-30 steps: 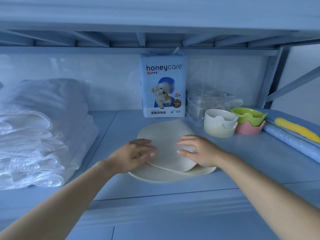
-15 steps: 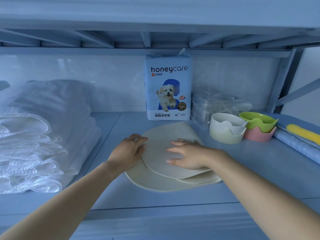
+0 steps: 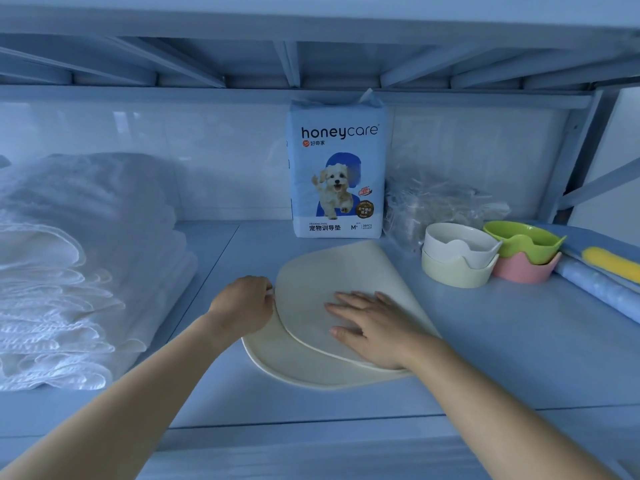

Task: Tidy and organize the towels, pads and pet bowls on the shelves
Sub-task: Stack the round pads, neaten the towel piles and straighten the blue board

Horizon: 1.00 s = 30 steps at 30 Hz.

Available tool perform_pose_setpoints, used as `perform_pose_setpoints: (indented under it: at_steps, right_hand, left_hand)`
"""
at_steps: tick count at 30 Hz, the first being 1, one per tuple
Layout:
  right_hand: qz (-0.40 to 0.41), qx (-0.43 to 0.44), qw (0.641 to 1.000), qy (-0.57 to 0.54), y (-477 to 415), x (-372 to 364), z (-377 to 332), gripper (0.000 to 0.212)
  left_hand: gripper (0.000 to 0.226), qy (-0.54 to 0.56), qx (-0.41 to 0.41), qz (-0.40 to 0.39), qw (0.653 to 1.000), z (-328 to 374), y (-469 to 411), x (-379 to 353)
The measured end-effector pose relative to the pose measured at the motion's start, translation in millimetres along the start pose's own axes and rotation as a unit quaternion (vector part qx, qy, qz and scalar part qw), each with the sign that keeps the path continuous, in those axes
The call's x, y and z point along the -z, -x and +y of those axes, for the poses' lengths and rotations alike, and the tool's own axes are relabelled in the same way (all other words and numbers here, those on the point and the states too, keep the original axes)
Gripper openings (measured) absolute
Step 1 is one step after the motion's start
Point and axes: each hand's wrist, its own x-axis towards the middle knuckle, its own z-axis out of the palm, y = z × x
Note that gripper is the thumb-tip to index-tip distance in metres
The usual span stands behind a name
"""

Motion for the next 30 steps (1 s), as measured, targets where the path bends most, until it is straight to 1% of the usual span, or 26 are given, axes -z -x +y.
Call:
perform_pose_setpoints:
  at_steps: [2,4,8,10,12,15,18,20,23,25,27,29,30]
  right_hand:
    - [0.012,0.003,1.000,-0.008,0,0,0,0.050]
    - [0.018,0.000,1.000,-0.022,0,-1,-1,0.049]
    - [0.051,-0.008,0.998,-0.037,-1,-1,-3,0.050]
    - [0.062,-0.013,0.997,-0.040,-2,0,-4,0.051]
    - [0.050,-0.016,0.998,-0.039,-4,0,-4,0.052]
    - [0.042,-0.017,0.998,-0.048,-6,2,-3,0.053]
    - [0.064,-0.025,0.995,-0.072,-8,14,1,0.052]
    - [0.079,-0.037,0.994,-0.066,-10,25,8,0.049]
    - [0.082,-0.058,0.994,-0.038,-11,34,23,0.043]
    - [0.079,-0.075,0.993,-0.035,-11,34,33,0.040]
    - [0.087,-0.097,0.990,-0.058,-9,30,43,0.038]
    - [0.109,-0.113,0.982,-0.103,-8,26,48,0.035]
    - [0.120,-0.115,0.979,-0.119,-7,23,49,0.034]
  left_hand:
    - [0.019,0.074,-0.028,0.004,0.997,0,-3,3]
    - [0.021,0.111,-0.052,0.043,0.991,1,-6,8]
    - [0.038,0.120,-0.143,0.143,0.972,11,-14,16]
    - [0.048,0.109,-0.181,0.167,0.963,16,-16,17]
    - [0.054,0.099,-0.174,0.138,0.970,13,-18,13]
    - [0.047,0.069,-0.169,0.067,0.981,-1,-17,-4]
    - [0.036,0.075,-0.177,0.054,0.980,-4,-15,-16]
    - [0.035,0.050,-0.173,0.031,0.983,0,-15,-21]
    - [0.040,0.004,-0.190,-0.001,0.982,7,-11,-27]
    - [0.050,0.005,-0.218,-0.021,0.976,8,-6,-29]
    - [0.061,0.043,-0.232,-0.029,0.971,6,-1,-30]
    - [0.070,0.088,-0.233,-0.015,0.968,3,3,-31]
    - [0.070,0.098,-0.236,-0.004,0.967,1,4,-31]
